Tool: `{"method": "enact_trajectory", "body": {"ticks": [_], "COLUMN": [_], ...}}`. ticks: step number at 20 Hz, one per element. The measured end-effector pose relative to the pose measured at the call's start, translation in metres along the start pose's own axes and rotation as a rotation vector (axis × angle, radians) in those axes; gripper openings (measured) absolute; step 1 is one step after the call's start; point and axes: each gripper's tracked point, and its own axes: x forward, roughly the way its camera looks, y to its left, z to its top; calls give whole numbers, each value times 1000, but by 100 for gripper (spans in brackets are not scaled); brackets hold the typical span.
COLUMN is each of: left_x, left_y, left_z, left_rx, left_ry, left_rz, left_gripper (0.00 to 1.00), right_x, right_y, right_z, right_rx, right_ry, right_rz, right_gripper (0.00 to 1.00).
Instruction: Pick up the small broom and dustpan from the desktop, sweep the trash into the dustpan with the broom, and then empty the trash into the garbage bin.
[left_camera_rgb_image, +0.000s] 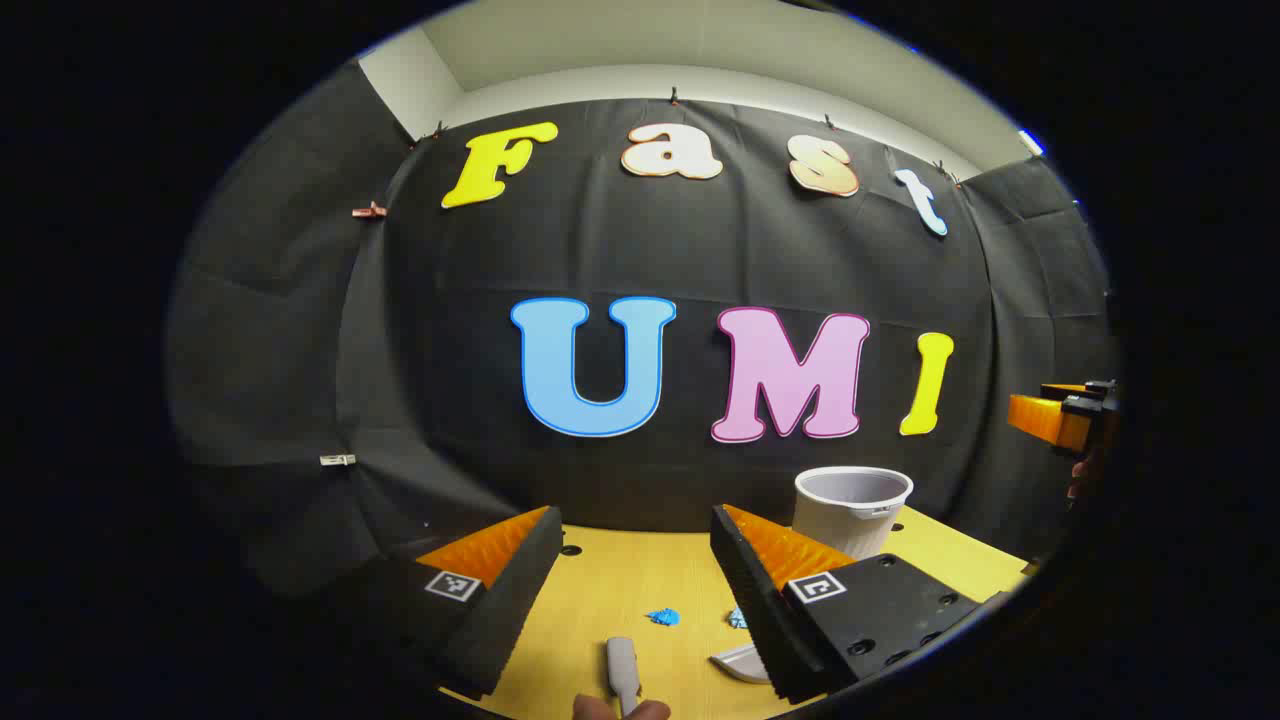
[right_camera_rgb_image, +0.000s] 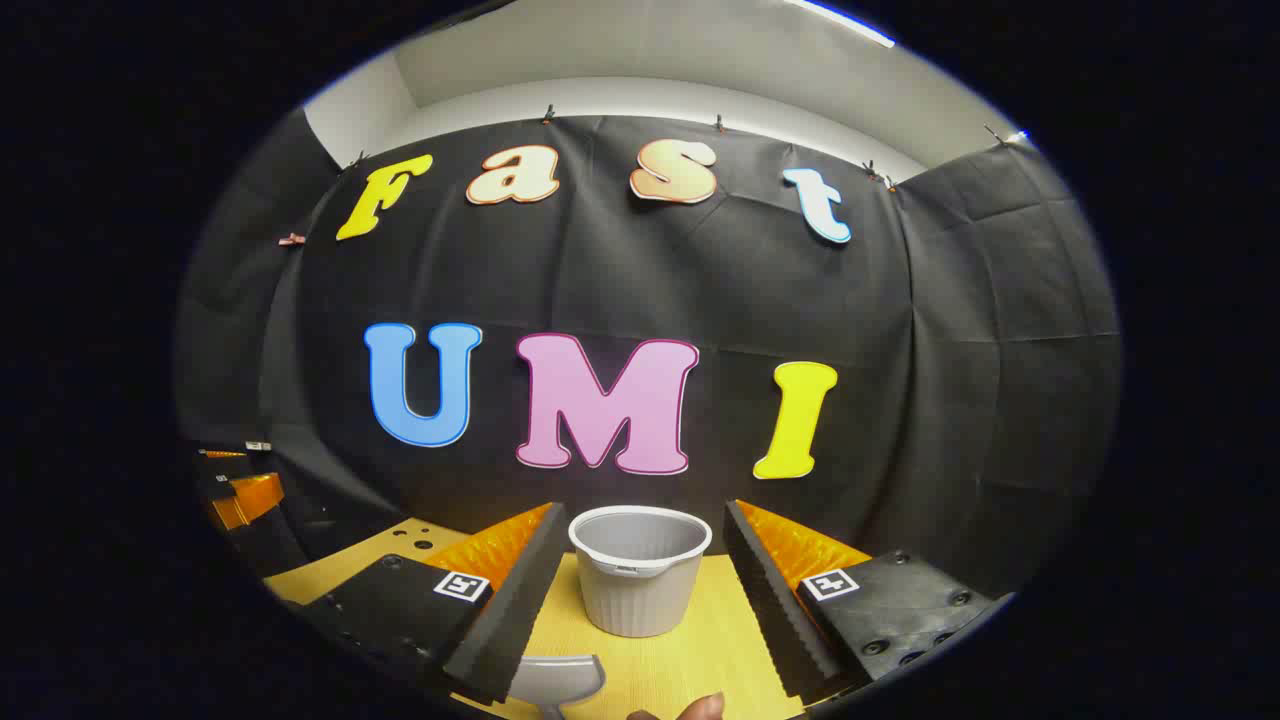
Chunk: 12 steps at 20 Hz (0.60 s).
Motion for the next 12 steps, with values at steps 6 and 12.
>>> {"method": "enact_trajectory", "body": {"ticks": [6, 12], "left_x": [0, 14], "left_y": [-9, -16], "left_z": [-14, -40], "left_rx": [32, 46], "left_ry": [44, 125], "left_rz": [-5, 20], "left_gripper": [95, 96], "right_x": [4, 27], "right_y": [20, 31], "right_z": [-23, -50], "right_rx": [-24, -43], "right_ry": [67, 112], "right_rz": [86, 195], "right_gripper": [97, 98]}}
